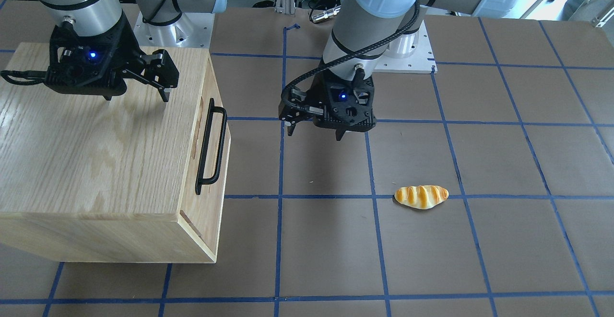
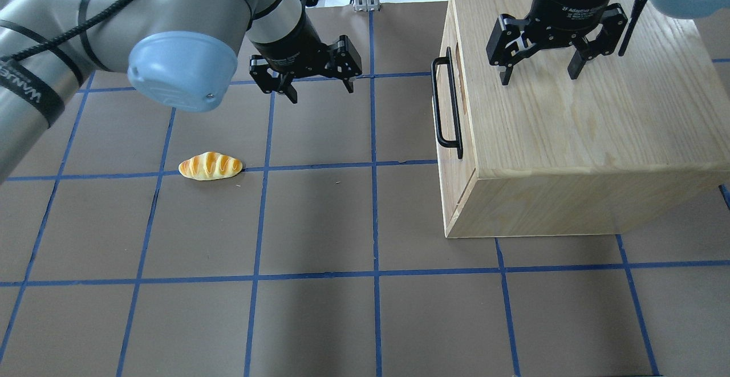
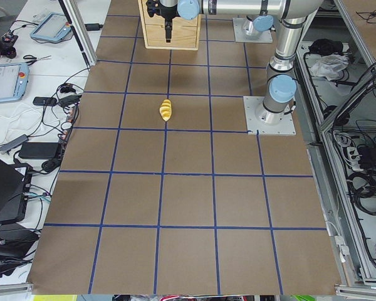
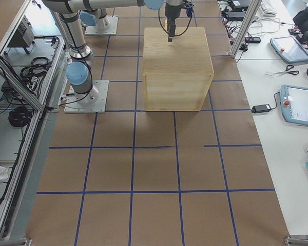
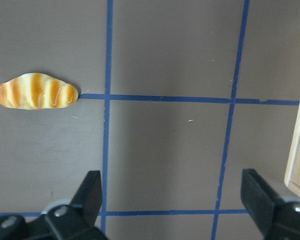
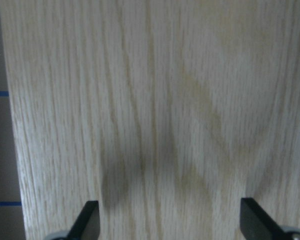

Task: Open upper drawer
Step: 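Move the left gripper across toward the black drawer handle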

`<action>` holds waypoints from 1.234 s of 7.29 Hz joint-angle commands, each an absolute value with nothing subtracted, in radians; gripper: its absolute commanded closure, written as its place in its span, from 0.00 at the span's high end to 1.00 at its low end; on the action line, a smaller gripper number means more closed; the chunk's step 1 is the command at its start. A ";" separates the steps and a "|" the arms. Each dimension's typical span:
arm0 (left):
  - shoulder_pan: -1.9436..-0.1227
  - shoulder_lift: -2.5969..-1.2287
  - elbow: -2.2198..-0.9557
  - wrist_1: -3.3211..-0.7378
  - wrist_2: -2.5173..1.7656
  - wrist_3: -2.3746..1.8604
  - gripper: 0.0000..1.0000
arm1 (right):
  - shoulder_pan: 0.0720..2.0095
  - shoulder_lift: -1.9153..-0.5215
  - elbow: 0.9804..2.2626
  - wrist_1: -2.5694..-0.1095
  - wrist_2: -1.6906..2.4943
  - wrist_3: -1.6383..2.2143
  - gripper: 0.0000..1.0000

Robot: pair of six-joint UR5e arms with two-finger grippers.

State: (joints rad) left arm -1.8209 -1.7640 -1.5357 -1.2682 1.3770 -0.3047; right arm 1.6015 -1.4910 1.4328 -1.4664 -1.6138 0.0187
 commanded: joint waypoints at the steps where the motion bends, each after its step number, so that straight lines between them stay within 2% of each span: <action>1: -1.871 -1.798 -1.536 -1.162 1.295 -0.396 1.00 | 1.601 -1.491 1.433 -1.466 -1.614 0.020 1.00; 5: -1.945 -1.857 -1.542 -1.030 1.290 -0.465 1.00 | 1.601 -1.491 1.433 -1.466 -1.614 0.020 1.00; 9: -1.959 -1.879 -1.546 -1.022 1.290 -0.456 1.00 | 1.601 -1.491 1.433 -1.466 -1.614 0.020 1.00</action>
State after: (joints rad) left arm -1.9565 -1.8752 -1.5434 -1.0235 1.2901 -0.4588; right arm 1.6015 -1.4911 1.4337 -1.4665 -1.6138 0.0188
